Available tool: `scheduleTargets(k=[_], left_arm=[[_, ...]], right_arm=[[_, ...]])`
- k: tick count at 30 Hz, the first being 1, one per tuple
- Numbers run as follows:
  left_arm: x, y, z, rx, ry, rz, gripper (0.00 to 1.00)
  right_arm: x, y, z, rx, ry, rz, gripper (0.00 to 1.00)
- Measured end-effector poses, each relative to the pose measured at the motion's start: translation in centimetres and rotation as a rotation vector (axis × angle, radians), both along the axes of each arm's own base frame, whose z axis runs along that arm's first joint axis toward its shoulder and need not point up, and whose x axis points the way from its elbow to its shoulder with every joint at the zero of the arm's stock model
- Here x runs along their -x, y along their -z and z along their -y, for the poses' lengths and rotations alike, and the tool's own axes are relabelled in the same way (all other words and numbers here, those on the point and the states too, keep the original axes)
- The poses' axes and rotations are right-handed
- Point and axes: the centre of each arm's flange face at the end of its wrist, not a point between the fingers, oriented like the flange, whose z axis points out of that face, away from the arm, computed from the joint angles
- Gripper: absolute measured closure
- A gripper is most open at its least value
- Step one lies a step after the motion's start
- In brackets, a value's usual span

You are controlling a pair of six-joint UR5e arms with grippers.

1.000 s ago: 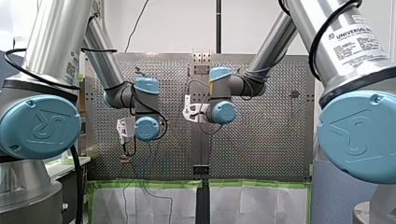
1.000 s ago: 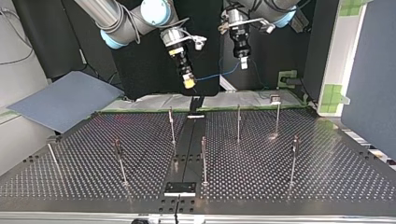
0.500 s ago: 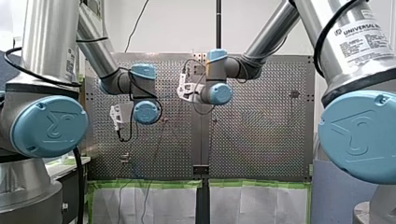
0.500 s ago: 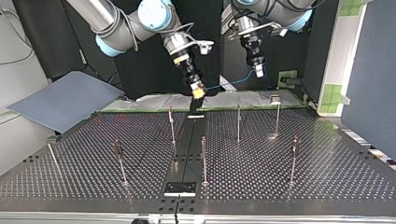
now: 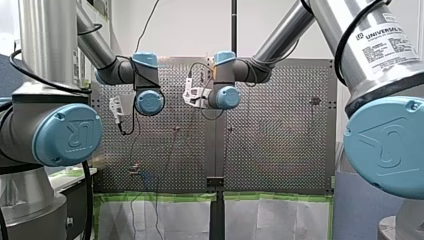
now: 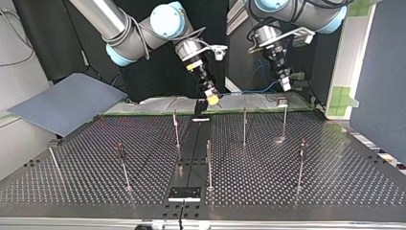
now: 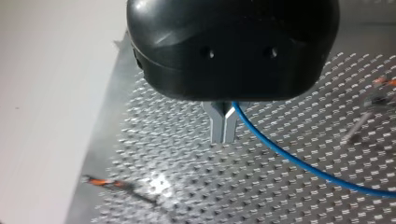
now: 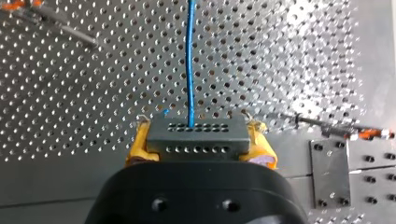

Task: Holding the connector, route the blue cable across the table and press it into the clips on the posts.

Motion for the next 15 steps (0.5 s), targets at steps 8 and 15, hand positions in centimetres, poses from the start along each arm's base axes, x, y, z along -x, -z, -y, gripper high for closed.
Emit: scheduleTargets(k=[8,15], left_arm=[[-1.4,-4.7,-0.5,0.013,-0.004,0.077,1.0],[-2.6,-6.1,-1.0,-0.008,-0.025,0.075,1.0]], right_arm=[[-1.3,-2.4,-0.1,0.002,-0.015,-0.002,1.0],[-2.0,-4.9,0.8,-0.002,-0.012,0.002,1.0]])
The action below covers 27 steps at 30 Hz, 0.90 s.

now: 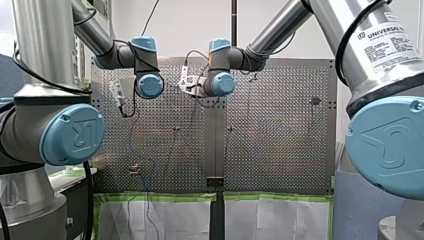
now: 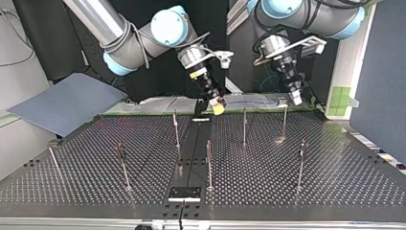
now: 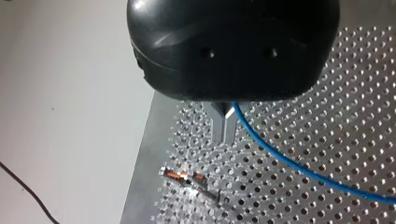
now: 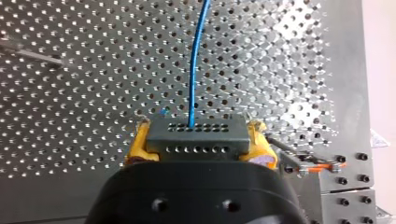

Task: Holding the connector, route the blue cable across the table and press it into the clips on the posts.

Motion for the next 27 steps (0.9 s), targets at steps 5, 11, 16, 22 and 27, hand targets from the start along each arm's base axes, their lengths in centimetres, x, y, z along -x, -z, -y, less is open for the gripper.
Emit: scheduleTargets(k=[5,11,16,22,27], left_arm=[[-0.8,-0.6,-0.5,0.001,-0.001,0.019,1.0],[-2.1,-1.4,-0.9,0.006,0.011,0.048,1.0],[-3.5,-2.1,-1.7,0.006,0.003,0.063,1.0],[-4.6,-2.7,-3.0,-0.001,-0.01,0.075,1.0],[-5.4,-2.9,-4.3,-0.004,-0.011,0.084,1.0]], right_arm=[[-0.4,-1.7,0.6,0.001,0.001,0.005,1.0],[-1.3,-4.0,1.2,0.026,-0.017,0.035,1.0],[-2.1,-5.0,1.8,0.038,-0.029,0.049,1.0],[-3.2,-6.0,2.5,0.05,-0.038,0.064,1.0],[-4.0,-6.5,3.2,0.057,-0.039,0.073,1.0]])
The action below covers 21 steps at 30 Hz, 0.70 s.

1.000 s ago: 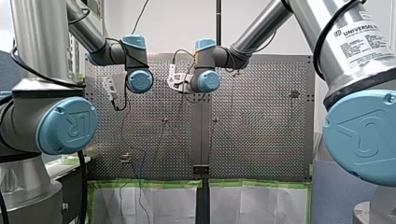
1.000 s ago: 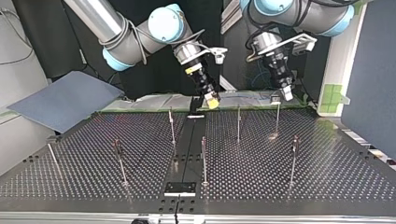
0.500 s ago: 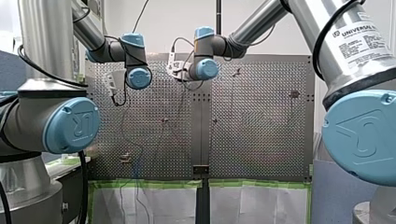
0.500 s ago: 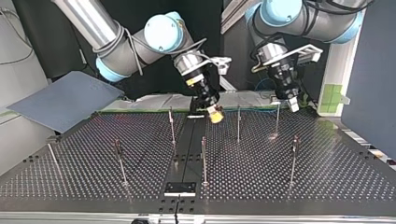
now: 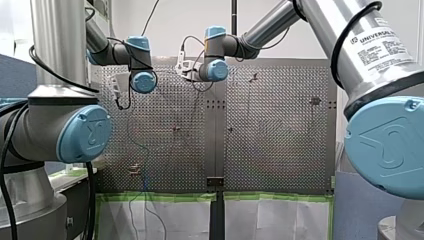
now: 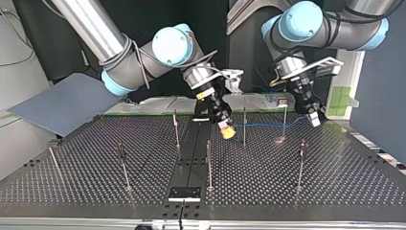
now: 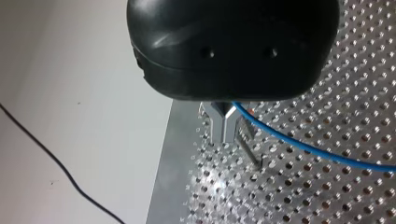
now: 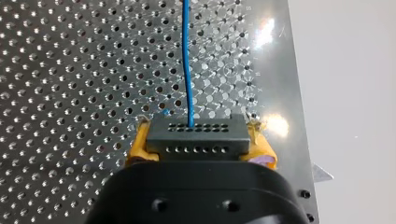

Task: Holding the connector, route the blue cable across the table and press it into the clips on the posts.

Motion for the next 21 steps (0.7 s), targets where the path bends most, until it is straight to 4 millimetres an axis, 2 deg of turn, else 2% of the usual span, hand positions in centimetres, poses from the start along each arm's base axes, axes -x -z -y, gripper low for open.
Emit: scheduleTargets(k=[5,13,21], left_arm=[[-1.5,0.0,-1.4,0.003,0.006,0.015,1.0],[-3.7,0.5,-1.8,0.005,0.052,0.024,1.0],[-5.1,-1.3,-3.2,0.02,0.04,0.076,1.0]], right_arm=[[-1.0,0.4,0.4,-0.002,-0.005,-0.003,1.0],[-1.8,1.4,0.7,-0.004,-0.008,-0.012,1.0],[-2.4,1.5,1.1,0.0,-0.01,-0.009,1.0]])
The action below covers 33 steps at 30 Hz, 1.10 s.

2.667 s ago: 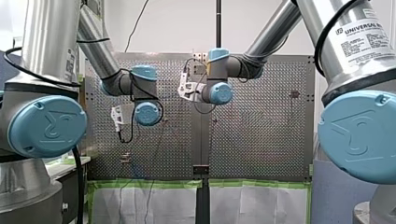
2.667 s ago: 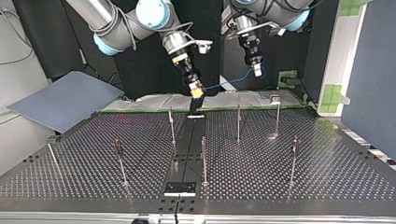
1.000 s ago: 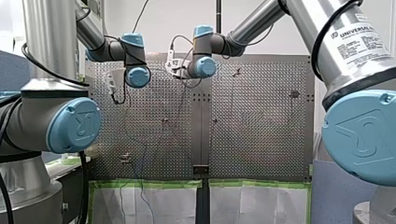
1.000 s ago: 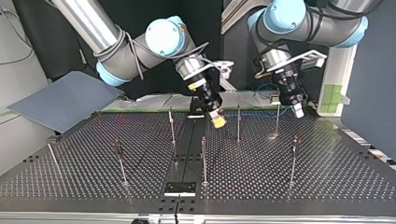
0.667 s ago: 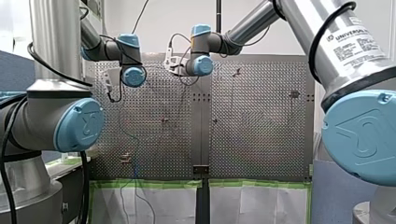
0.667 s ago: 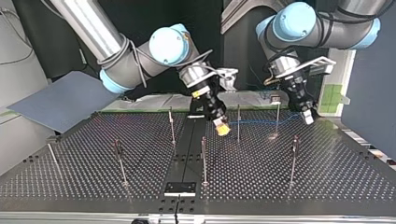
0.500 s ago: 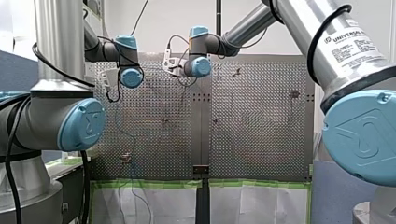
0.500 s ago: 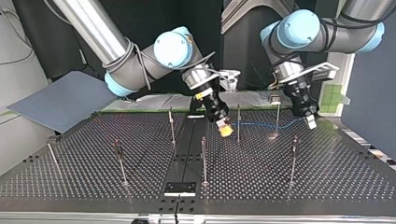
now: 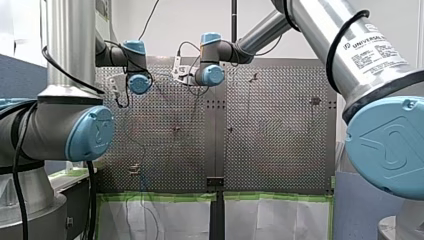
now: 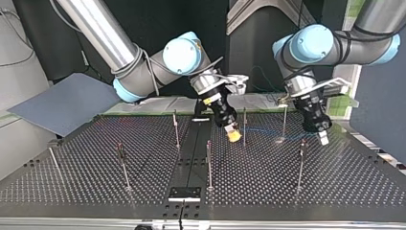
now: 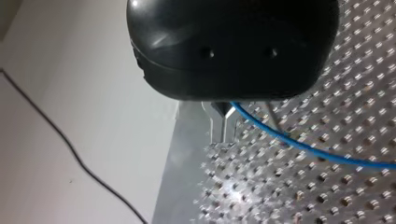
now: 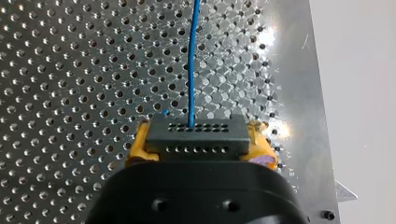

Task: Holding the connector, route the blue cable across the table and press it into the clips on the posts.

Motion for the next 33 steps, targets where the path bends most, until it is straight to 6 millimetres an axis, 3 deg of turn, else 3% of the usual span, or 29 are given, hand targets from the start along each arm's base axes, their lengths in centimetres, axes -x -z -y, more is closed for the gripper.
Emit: scheduleTargets(k=[9,19,33], left_arm=[[-1.9,0.8,-1.3,-0.005,0.002,-0.018,1.0],[-3.3,0.4,-4.0,-0.002,0.018,0.03,1.0],[-6.5,2.0,-3.9,-0.013,0.126,0.026,1.0]], right_arm=[[-1.9,1.1,0.2,0.002,-0.016,-0.002,1.0],[-2.6,0.5,1.0,0.017,-0.013,0.015,1.0],[-2.6,-0.7,1.9,0.03,0.002,0.032,1.0]])
